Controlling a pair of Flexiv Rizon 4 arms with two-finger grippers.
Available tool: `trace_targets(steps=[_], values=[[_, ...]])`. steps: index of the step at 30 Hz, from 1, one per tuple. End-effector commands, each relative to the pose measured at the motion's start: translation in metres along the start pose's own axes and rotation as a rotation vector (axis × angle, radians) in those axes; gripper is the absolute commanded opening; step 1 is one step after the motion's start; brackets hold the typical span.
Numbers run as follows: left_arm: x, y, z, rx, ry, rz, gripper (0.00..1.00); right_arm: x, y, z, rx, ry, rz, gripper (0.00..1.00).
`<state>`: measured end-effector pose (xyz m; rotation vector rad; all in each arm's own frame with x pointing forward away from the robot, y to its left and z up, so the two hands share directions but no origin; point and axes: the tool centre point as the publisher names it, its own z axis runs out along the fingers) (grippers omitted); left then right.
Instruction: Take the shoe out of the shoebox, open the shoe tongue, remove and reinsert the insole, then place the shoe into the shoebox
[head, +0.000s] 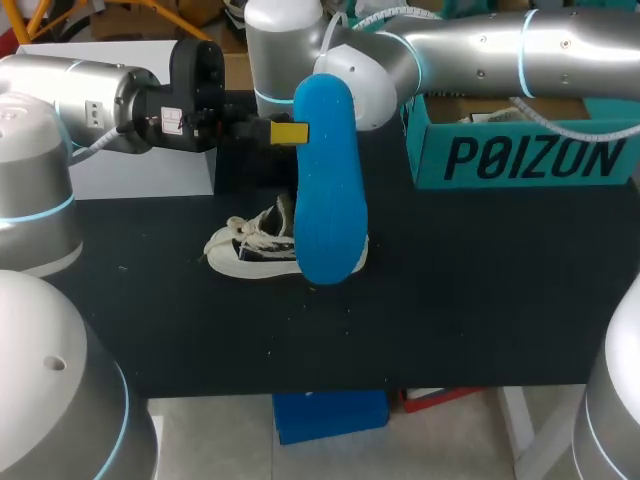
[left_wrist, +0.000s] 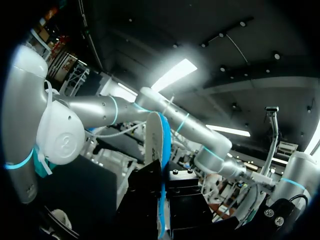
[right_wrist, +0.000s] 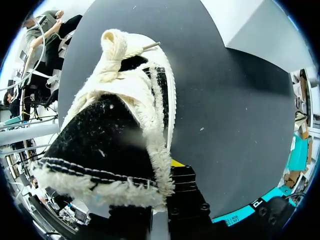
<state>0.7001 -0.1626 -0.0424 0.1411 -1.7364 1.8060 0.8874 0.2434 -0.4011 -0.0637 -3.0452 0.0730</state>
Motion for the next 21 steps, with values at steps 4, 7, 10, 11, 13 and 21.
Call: trace_targets(steps=[4, 7, 10, 11, 13, 21], values=[[0.0, 0.001, 0.001, 0.002, -0.002, 0.002, 0.0, 0.0, 0.0, 0.0, 0.0, -0.001, 0.0, 0.0], [0.0, 0.001, 0.001, 0.002, -0.002, 0.002, 0.0, 0.003, -0.011, -0.013, -0.035, 0.017, 0.051, 0.0], [0.0, 0.001, 0.001, 0.002, -0.002, 0.002, 0.0, 0.003, -0.026, -0.035, -0.052, -0.011, 0.116, 0.0], [0.0, 0.001, 0.001, 0.002, -0.002, 0.002, 0.0, 0.003, -0.031, -0.042, -0.053, -0.016, 0.142, 0.0], [0.0, 0.001, 0.001, 0.002, -0.002, 0.002, 0.0, 0.004, -0.038, -0.058, -0.057, -0.029, 0.186, 0.0], [0.0, 0.001, 0.001, 0.002, -0.002, 0.002, 0.0, 0.0, -0.06, -0.098, -0.032, -0.075, 0.559, 0.0]])
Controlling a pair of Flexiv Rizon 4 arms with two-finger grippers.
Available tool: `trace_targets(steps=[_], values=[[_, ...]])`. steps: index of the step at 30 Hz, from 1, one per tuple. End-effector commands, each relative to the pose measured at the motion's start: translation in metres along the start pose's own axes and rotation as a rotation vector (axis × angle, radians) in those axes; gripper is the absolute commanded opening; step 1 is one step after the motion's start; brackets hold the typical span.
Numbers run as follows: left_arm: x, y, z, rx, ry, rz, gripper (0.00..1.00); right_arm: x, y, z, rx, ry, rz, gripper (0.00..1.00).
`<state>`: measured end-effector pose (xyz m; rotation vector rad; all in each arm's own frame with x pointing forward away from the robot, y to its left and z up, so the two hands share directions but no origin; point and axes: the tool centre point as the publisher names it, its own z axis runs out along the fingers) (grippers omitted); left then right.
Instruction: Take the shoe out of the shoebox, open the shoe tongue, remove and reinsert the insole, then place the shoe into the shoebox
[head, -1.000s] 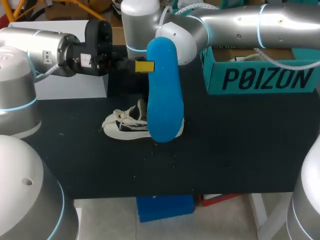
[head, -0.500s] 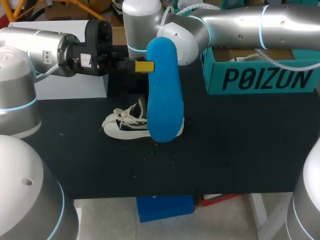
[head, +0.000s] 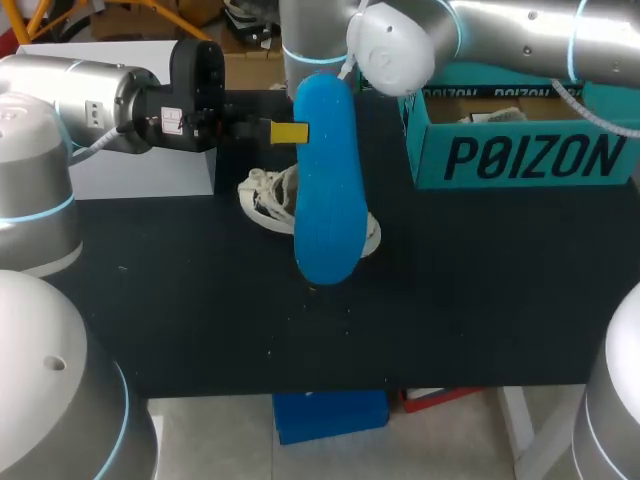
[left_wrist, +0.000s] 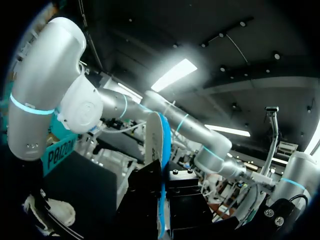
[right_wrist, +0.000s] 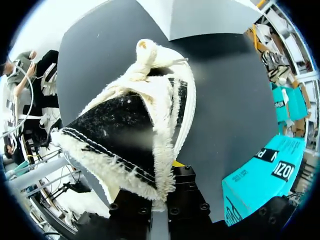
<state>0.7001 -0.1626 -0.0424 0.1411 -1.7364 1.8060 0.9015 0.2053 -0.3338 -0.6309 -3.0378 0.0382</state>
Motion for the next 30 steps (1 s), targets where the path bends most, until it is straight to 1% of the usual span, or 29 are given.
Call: trace_targets(steps=[1, 4, 8, 13, 19, 20, 21, 23, 24, 26, 27, 30], values=[[0.0, 0.001, 0.001, 0.002, -0.002, 0.002, 0.0, 0.0, -0.021, -0.035, 0.016, -0.036, 0.237, 0.0], [0.0, 0.001, 0.001, 0.002, -0.002, 0.002, 0.0, 0.0, -0.025, -0.038, 0.066, -0.044, 0.395, 0.0], [0.0, 0.001, 0.001, 0.002, -0.002, 0.002, 0.0, 0.002, -0.028, -0.034, 0.104, -0.068, 0.546, 0.0], [0.0, 0.001, 0.001, 0.002, -0.002, 0.002, 0.0, 0.004, -0.029, -0.033, 0.105, -0.073, 0.707, 0.0], [0.0, 0.001, 0.001, 0.002, -0.002, 0.002, 0.0, 0.004, -0.027, -0.03, 0.089, -0.085, 0.958, 0.0], [0.0, 0.001, 0.001, 0.002, -0.002, 0.002, 0.0, 0.005, -0.027, -0.029, 0.085, -0.096, 0.974, 0.0], [0.0, 0.001, 0.001, 0.002, -0.002, 0.002, 0.0, 0.006, -0.025, -0.028, 0.071, -0.082, 0.997, 0.0], [0.0, 0.001, 0.001, 0.002, -0.002, 0.002, 0.0, 0.009, -0.024, -0.026, 0.062, -0.105, 1.014, 0.0], [0.0, 0.001, 0.001, 0.002, -0.002, 0.002, 0.0, 0.01, -0.023, -0.025, 0.045, -0.085, 1.029, 0.0], [0.0, 0.001, 0.001, 0.002, -0.002, 0.002, 0.0, 0.012, -0.021, -0.023, 0.045, -0.101, 1.04, 0.0], [0.0, 0.001, 0.001, 0.002, -0.002, 0.002, 0.0, 0.013, -0.02, -0.021, 0.034, -0.086, 1.043, 0.0], [0.0, 0.001, 0.001, 0.002, -0.002, 0.002, 0.0, 0.014, -0.02, -0.016, 0.028, -0.085, 1.085, 0.0]])
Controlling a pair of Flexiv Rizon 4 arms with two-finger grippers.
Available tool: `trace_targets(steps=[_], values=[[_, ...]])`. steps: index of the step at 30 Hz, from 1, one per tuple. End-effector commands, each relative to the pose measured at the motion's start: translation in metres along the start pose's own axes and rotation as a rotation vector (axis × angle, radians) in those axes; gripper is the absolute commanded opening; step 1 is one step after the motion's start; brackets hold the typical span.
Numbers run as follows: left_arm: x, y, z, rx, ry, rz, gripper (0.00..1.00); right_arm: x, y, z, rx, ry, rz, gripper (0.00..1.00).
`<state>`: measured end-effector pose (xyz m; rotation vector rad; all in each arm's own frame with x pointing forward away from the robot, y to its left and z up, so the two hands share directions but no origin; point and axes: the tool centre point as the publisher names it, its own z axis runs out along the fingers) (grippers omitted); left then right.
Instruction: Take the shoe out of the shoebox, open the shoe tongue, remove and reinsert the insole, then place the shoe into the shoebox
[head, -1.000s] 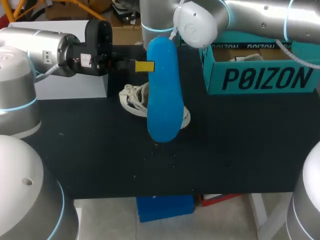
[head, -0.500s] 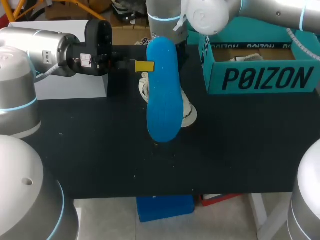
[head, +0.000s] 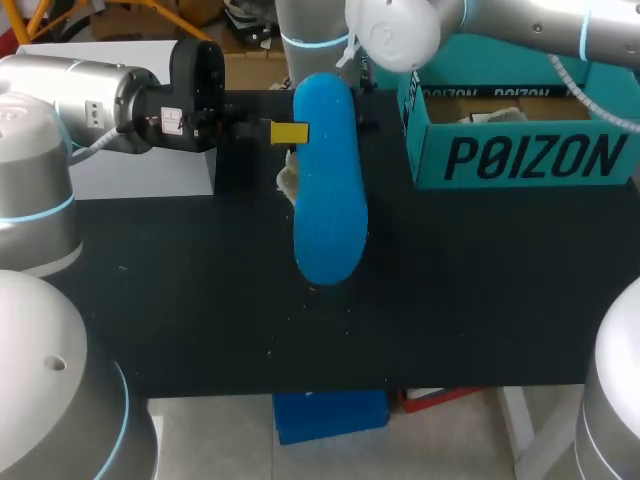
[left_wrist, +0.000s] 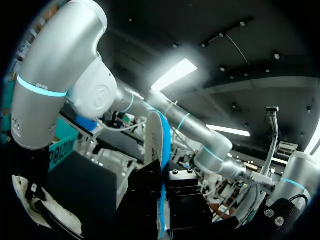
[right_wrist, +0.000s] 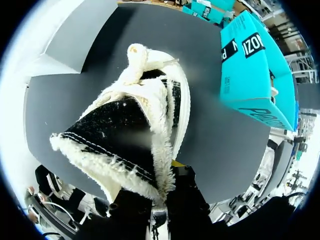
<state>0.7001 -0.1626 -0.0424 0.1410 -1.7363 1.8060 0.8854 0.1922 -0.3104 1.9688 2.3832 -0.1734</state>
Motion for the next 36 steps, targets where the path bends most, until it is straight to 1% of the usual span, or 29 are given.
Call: trace_targets(steps=[1, 3, 8, 14, 25, 28, 30, 32, 34, 36], values=[[0.0, 0.001, 0.001, 0.002, -0.002, 0.002, 0.0, 0.003, -0.003, 0.009, -0.022, 0.009, 0.127, 0.0], [0.0, 0.001, 0.001, 0.002, -0.002, 0.002, 0.0, 0.005, -0.003, 0.013, -0.032, 0.019, 0.128, 0.0], [0.0, 0.001, 0.001, 0.002, -0.002, 0.002, 0.0, 0.011, -0.003, 0.023, -0.072, 0.0, 0.061, 0.0], [0.0, 0.001, 0.001, 0.002, -0.002, 0.002, 0.0, 0.012, -0.004, 0.039, -0.067, -0.001, 0.068, 0.0], [0.0, 0.001, 0.001, 0.002, -0.002, 0.002, 0.0, 0.013, -0.005, 0.064, -0.062, -0.004, 0.128, 0.0], [0.0, 0.001, 0.001, 0.002, -0.002, 0.002, 0.0, 0.014, -0.007, 0.072, -0.065, -0.011, 0.128, 0.0], [0.0, 0.001, 0.001, 0.002, -0.002, 0.002, 0.0, 0.014, -0.008, 0.077, -0.079, -0.043, 0.106, 0.0], [0.0, 0.001, 0.001, 0.002, -0.002, 0.002, 0.0, 0.014, -0.011, 0.083, -0.083, -0.036, 0.111, 0.0], [0.0, 0.001, 0.001, 0.002, -0.002, 0.002, 0.0, 0.013, -0.013, 0.087, -0.094, -0.054, 0.109, 0.0], [0.0, 0.001, 0.001, 0.002, -0.002, 0.002, 0.0, 0.011, -0.015, 0.09, -0.096, -0.043, 0.115, 0.0]])
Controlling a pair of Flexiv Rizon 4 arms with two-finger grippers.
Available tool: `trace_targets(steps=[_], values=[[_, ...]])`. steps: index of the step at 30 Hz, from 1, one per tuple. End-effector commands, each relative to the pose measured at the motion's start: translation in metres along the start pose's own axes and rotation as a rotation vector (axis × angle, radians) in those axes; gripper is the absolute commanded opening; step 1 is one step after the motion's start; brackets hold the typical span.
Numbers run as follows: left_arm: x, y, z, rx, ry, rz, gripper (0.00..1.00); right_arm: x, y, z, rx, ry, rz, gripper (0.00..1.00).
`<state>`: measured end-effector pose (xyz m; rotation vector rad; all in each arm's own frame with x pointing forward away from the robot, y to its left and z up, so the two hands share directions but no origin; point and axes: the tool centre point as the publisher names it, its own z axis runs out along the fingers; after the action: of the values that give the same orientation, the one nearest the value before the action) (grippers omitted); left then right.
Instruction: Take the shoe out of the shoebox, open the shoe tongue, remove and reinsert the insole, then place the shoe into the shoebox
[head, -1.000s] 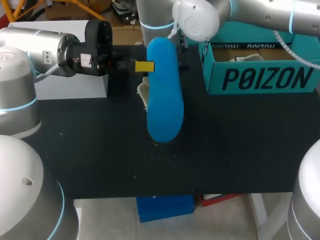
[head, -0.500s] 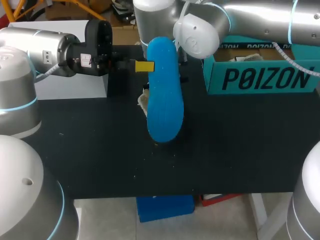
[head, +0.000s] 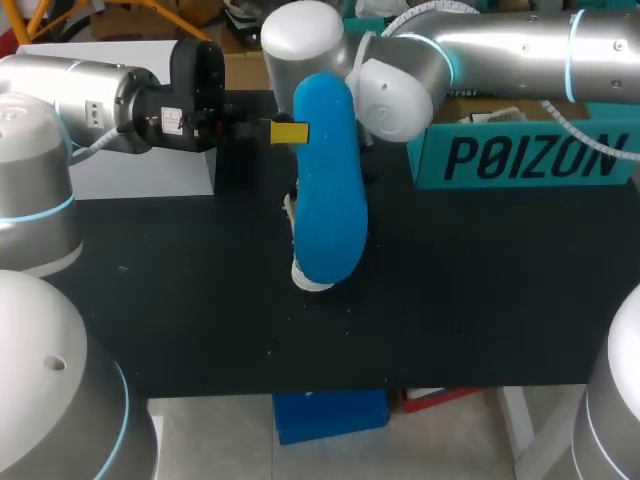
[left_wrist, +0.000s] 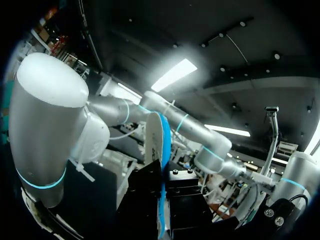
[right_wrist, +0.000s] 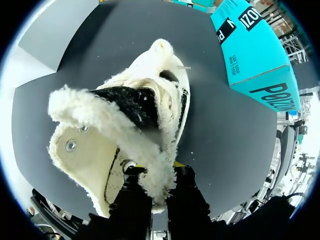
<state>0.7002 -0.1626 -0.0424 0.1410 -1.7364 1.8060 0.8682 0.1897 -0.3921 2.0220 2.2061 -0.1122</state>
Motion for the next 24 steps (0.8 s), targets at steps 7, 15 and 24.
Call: trace_targets(steps=[7, 15, 24], values=[[0.0, 0.001, 0.001, 0.002, -0.002, 0.002, 0.0, -0.002, -0.009, 0.011, -0.019, 0.02, 0.031, 0.46], [0.0, 0.001, 0.001, 0.002, -0.002, 0.002, 0.0, -0.013, -0.011, -0.011, -0.007, 0.097, 0.056, 1.0], [0.0, 0.001, 0.001, 0.002, -0.002, 0.002, 0.0, -0.03, -0.011, -0.061, -0.038, 0.263, 0.052, 1.0]])
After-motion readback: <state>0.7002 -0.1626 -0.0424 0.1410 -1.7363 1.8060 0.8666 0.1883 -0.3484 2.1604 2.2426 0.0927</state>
